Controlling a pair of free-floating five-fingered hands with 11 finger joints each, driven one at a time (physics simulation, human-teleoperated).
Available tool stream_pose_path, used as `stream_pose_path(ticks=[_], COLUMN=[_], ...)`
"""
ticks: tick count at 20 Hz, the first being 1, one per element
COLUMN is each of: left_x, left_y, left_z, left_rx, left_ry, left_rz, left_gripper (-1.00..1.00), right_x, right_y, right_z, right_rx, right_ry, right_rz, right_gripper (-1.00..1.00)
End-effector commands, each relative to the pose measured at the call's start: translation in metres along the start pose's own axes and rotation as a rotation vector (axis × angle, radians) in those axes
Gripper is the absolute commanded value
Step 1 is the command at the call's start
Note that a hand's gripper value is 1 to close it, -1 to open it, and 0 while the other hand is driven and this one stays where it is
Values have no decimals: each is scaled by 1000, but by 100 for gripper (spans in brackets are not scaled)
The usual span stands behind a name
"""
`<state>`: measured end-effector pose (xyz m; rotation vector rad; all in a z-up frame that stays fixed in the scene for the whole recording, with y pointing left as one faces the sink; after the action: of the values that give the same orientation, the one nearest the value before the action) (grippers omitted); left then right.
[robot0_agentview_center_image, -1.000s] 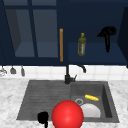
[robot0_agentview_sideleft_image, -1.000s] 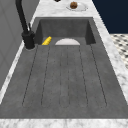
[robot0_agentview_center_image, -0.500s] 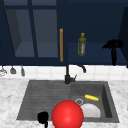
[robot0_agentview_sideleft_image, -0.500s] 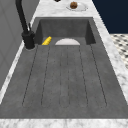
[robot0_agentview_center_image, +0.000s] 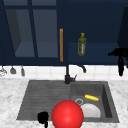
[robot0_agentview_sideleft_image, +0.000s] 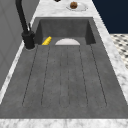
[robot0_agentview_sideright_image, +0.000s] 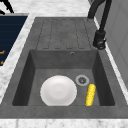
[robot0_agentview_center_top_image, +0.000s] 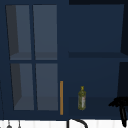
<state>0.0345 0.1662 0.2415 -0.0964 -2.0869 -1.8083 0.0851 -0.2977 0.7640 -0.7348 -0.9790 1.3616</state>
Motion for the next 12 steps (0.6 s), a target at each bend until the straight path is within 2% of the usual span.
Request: stream_pose_path(ticks=[1,6,10,12], left_x=[0,0,0,0], left_y=[0,0,0,0], left_z=[0,0,0,0], left_rx=[0,0,0,0], left_ry=[0,0,0,0], left_rz=[0,0,0,0], left_gripper=[0,0,0,0], right_x=[-6,-2,15,22], right_y=[17,43,75,93], right_z=[27,56,65,69], right_rx=[-36,-74,-127,-147], right_ry=[-7,-13,27,39], right_rz=[-3,13,62,55], right_gripper=[-100,-100,-100,-100])
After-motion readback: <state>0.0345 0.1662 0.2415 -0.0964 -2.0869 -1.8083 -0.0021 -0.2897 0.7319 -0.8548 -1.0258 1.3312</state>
